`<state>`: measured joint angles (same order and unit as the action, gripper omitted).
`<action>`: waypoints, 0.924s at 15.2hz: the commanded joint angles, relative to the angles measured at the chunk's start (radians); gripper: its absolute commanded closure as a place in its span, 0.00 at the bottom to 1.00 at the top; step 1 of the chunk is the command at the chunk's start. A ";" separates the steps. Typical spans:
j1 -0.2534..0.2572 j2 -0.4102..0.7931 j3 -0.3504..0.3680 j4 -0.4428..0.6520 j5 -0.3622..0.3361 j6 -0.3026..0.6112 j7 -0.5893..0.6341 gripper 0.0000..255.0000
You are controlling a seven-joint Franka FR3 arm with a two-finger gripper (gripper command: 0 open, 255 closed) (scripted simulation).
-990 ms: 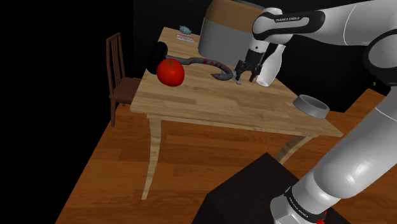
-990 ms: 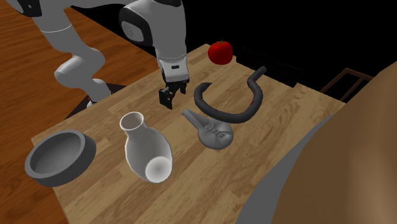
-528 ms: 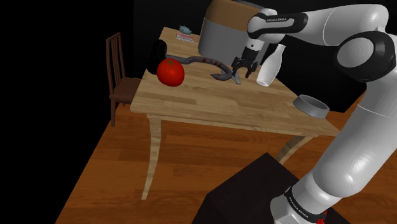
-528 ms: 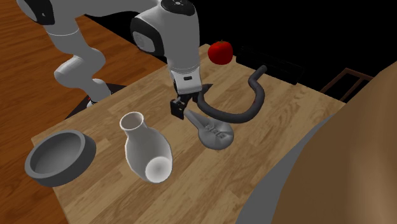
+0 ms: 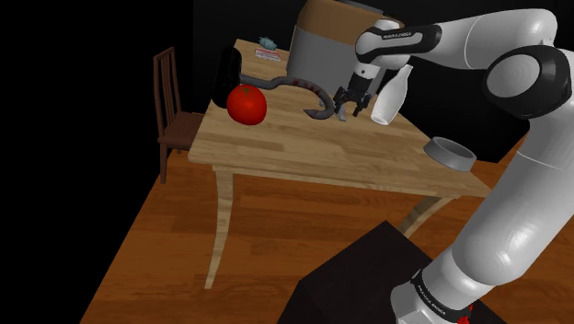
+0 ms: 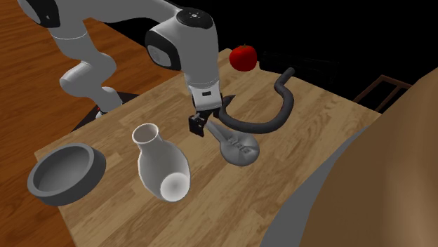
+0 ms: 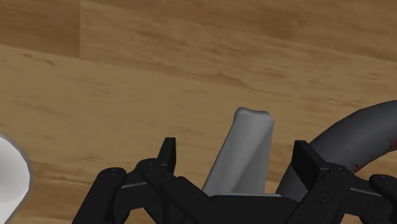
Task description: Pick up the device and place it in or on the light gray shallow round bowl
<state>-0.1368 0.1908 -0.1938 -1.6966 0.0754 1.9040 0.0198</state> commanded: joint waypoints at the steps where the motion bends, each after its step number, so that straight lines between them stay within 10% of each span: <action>1: 0.003 0.018 0.003 -0.019 0.000 0.011 0.002 0.00; 5: 0.004 0.018 0.002 -0.019 0.000 0.011 0.002 0.00; 6: 0.004 0.015 0.002 -0.020 -0.001 0.009 0.002 1.00; 14: 0.006 0.009 0.002 -0.024 -0.002 0.007 0.004 1.00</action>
<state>-0.1321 0.1989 -0.1927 -1.7190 0.0727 1.9105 0.0243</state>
